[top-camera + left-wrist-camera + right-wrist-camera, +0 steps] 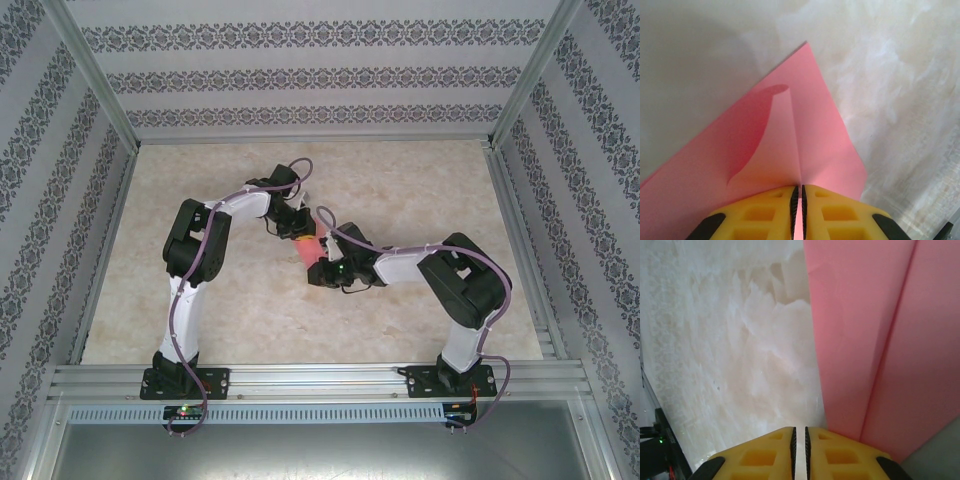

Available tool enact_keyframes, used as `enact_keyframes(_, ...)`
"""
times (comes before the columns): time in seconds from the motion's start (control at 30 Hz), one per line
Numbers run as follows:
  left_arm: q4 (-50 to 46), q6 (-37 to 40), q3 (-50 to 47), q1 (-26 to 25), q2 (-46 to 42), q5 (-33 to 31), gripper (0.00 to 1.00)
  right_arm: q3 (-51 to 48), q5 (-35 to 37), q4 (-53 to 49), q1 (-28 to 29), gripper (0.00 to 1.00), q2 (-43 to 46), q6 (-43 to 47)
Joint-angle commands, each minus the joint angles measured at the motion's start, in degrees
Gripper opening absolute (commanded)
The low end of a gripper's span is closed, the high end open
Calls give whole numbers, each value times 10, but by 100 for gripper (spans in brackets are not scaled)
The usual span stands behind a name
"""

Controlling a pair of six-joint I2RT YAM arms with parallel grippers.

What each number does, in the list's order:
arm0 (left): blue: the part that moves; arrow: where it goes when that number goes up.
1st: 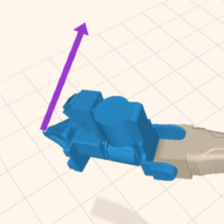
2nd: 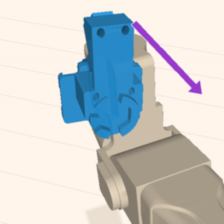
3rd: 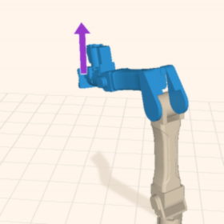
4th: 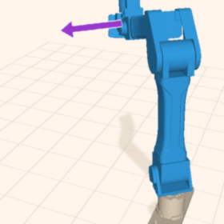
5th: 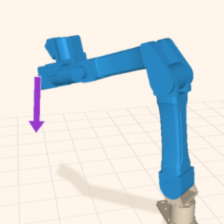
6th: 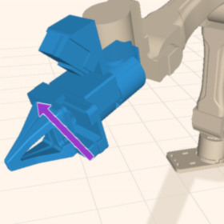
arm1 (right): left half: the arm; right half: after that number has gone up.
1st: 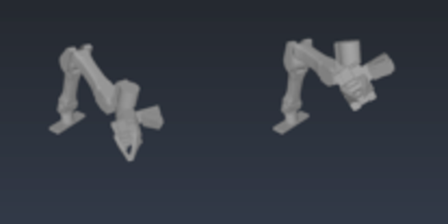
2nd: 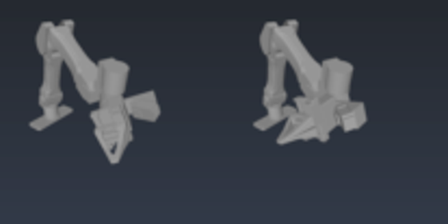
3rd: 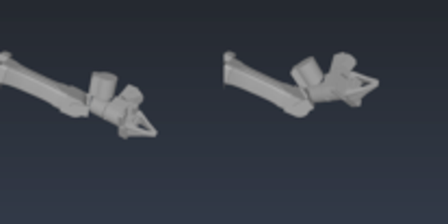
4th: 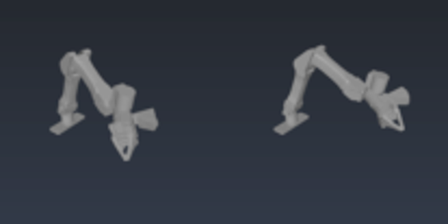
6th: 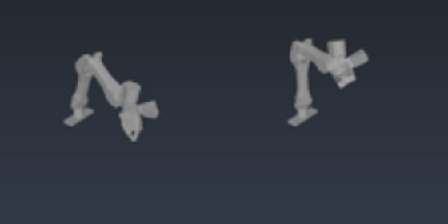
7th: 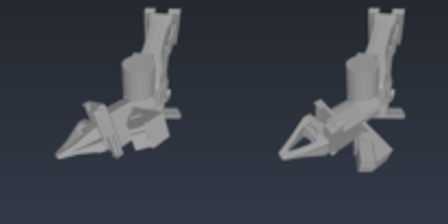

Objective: Fold a paper plane with a square sheet of paper (pick it up from the middle)
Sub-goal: Fourth fold the wing at the center of the table.

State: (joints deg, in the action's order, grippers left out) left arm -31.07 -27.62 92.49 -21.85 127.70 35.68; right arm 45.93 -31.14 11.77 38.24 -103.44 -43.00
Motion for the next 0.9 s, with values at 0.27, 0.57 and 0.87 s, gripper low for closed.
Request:
enact_keyframes(0.27,24,25,-15,16,27,-34,16,61,-33,3,-39,14,-18,-17)
enact_keyframes(0.57,19,28,-15,16,27,-23,16,126,-16,-71,-56,15,-49,27)
enact_keyframes(0.87,24,19,-8,16,29,-5,16,169,-30,-71,-65,14,-116,39)
